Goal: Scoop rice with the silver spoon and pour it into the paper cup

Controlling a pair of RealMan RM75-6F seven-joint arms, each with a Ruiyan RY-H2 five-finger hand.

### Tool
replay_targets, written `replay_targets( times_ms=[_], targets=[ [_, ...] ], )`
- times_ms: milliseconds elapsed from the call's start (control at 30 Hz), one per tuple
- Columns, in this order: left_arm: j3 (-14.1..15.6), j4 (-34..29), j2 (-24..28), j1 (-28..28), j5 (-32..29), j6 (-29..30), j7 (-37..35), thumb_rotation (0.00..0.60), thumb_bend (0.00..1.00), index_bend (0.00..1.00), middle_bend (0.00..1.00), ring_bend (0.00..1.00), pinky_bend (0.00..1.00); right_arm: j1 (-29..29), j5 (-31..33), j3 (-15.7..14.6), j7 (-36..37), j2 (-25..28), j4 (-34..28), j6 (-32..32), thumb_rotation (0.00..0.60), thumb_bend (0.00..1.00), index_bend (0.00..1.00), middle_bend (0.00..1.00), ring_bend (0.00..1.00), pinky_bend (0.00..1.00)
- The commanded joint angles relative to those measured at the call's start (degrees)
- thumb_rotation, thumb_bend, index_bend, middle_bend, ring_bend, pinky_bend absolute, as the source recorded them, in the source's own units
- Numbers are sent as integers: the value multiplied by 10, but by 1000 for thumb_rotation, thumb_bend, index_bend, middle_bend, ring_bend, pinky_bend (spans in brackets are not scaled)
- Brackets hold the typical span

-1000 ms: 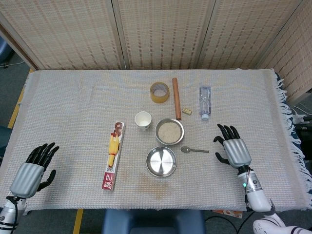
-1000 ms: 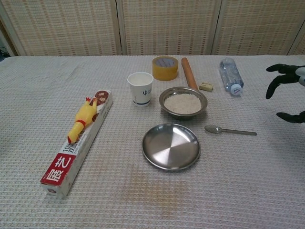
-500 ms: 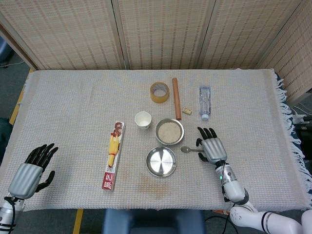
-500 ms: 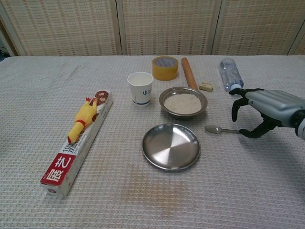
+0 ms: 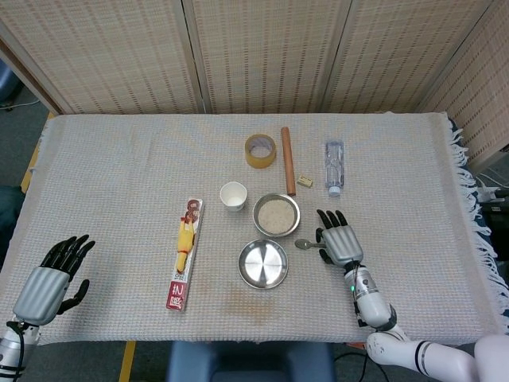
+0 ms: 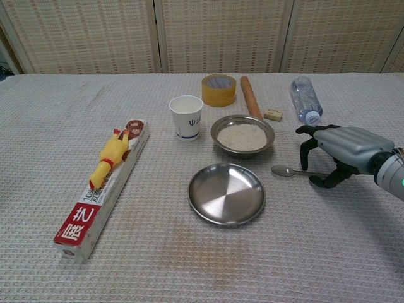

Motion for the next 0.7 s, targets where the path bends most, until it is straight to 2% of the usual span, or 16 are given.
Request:
replay_targets(
  times_ms=[33, 600, 700],
  targets=[
    [1, 1, 0, 1, 0, 0, 0, 600, 472, 0, 0, 0, 113, 2, 2, -2, 0, -1, 3, -1, 600, 309, 490, 0, 0, 0],
    [1, 2, 1, -2, 1, -3, -6, 600, 472, 0, 0, 0, 113, 10, 6, -10, -3, -9, 7, 8, 600, 314, 549, 2, 0, 0],
    [1, 0, 1, -2, 1, -4, -5, 600, 472, 0, 0, 0, 113, 11, 4, -10, -3, -12, 8, 14, 600, 315, 574, 52, 0, 0]
  ],
)
